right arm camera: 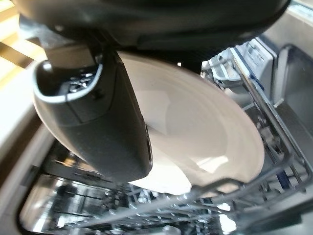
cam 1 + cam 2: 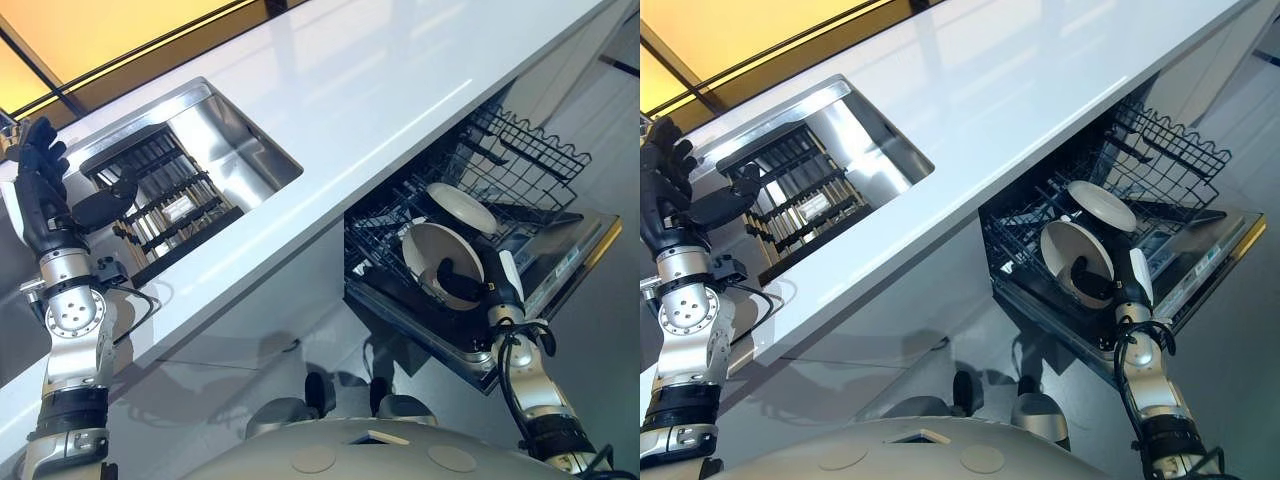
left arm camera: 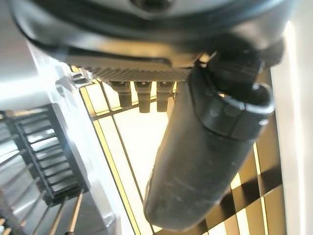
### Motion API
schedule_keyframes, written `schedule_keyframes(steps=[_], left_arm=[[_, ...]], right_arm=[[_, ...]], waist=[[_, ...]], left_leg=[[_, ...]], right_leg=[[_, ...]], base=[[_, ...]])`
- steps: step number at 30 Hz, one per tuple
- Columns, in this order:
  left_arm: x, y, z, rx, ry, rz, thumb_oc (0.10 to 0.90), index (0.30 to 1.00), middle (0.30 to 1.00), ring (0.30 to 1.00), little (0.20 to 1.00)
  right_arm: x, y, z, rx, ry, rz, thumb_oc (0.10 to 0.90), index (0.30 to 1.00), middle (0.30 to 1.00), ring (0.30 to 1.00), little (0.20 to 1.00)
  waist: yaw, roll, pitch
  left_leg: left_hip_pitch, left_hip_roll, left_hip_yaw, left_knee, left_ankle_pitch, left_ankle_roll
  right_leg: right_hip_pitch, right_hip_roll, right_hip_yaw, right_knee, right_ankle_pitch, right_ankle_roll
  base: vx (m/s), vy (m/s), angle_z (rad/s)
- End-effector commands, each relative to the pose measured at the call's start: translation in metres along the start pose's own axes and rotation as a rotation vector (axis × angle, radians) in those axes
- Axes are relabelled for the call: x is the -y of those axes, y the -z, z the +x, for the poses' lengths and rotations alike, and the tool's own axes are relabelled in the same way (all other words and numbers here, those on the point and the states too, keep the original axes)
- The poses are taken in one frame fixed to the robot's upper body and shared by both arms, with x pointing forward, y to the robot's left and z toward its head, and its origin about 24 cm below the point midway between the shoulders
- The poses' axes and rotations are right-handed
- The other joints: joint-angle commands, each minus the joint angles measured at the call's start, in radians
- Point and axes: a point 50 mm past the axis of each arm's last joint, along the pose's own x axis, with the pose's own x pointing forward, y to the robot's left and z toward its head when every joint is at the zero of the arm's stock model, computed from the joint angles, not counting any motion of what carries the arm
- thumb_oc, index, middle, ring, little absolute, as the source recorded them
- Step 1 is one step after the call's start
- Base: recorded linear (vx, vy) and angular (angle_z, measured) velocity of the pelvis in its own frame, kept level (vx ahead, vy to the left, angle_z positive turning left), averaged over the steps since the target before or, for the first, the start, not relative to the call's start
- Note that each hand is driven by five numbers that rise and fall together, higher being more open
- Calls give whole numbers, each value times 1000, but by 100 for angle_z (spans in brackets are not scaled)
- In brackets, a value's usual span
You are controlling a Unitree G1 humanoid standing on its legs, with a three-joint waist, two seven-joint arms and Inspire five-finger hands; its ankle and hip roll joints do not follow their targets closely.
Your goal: Pick up plates and place into dishwasher.
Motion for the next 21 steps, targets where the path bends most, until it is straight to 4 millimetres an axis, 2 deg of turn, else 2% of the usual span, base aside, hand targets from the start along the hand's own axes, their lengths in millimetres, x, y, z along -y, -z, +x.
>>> schedule_keyframes(steps=[1, 5, 12, 13, 14, 15, 21], left_arm=[[-1, -33, 29, 176, -17, -40, 800, 900, 900, 900, 900], [12, -32, 28, 160, 32, -56, 800, 900, 900, 900, 900], [30, -28, 26, 139, 101, -78, 800, 900, 900, 900, 900], [32, -28, 26, 136, 112, -83, 800, 900, 900, 900, 900], [34, -28, 26, 135, 118, -84, 800, 900, 900, 900, 900], [36, -28, 26, 133, 124, -85, 800, 900, 900, 900, 900], [42, -27, 26, 123, 157, -97, 800, 900, 900, 900, 900]], right_arm=[[14, -39, 22, 135, 113, 24, 100, 300, 300, 300, 200], [15, -41, 33, 82, 162, 26, 100, 300, 300, 300, 200], [17, -60, 50, 87, 242, 74, 100, 300, 300, 300, 200], [19, -64, 53, 91, 250, 77, 182, 371, 371, 371, 282], [19, -68, 55, 96, 253, 80, 591, 721, 721, 721, 691], [20, -71, 56, 108, 253, 82, 800, 900, 900, 900, 900], [24, -96, 61, 222, 258, 121, 800, 900, 900, 900, 900]], waist=[[26, 17, -52], [49, 21, -51], [85, 33, -48], [89, 35, -48], [91, 36, -47], [93, 36, -46], [98, 38, -46]], left_leg=[[20, -43, -12, 2, -117, -27], [24, -46, -28, 2, -115, -29], [26, -53, -50, 2, -110, -29], [26, -53, -52, 2, -109, -28], [26, -54, -54, 2, -108, -28], [26, -54, -55, 2, -108, -28], [28, -59, -60, 2, -107, -23]], right_leg=[[-47, 38, -34, 141, -173, 16], [-39, 35, -45, 138, -170, 13], [-28, 29, -62, 135, -165, 7], [-27, 28, -64, 134, -164, 6], [-26, 27, -65, 134, -164, 6], [-26, 27, -66, 134, -163, 5], [-25, 23, -69, 135, -159, 5]], base=[[30, 12, 26], [35, 13, 22], [18, 17, 15], [7, 21, 8], [5, 19, 8], [3, 18, 12], [6, 11, 13]])
